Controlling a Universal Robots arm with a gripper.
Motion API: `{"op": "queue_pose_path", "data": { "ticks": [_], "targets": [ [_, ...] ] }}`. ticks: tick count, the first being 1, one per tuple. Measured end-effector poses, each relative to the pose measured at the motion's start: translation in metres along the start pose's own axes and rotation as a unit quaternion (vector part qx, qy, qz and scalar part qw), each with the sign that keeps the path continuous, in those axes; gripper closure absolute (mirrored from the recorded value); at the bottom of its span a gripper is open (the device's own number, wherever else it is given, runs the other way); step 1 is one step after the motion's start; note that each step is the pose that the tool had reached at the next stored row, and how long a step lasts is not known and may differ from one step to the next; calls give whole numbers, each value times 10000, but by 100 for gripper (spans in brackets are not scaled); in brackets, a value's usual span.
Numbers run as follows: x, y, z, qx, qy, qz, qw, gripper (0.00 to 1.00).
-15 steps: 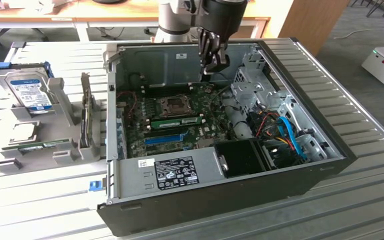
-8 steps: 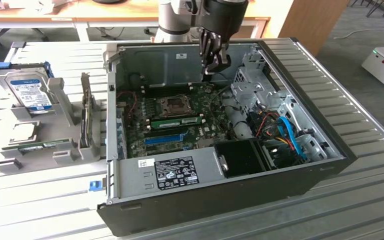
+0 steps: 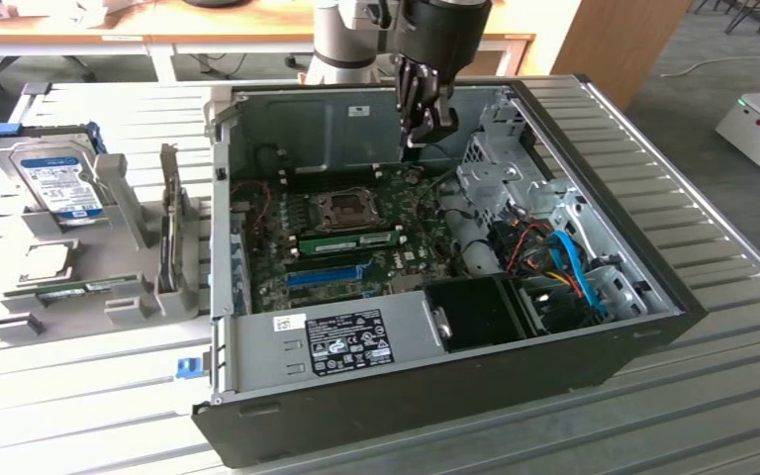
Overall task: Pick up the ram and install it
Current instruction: 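Press down the ram until it locks into place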
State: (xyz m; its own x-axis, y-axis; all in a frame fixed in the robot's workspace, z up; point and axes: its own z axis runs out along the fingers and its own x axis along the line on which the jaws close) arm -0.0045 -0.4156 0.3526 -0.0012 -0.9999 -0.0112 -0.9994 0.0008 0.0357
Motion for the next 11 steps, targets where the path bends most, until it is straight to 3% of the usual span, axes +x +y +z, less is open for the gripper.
{"op": "queue_pose_path", "data": {
  "ticks": [11],
  "targets": [
    [0,-1,28,0,0,0,10000,89]
  ]
}}
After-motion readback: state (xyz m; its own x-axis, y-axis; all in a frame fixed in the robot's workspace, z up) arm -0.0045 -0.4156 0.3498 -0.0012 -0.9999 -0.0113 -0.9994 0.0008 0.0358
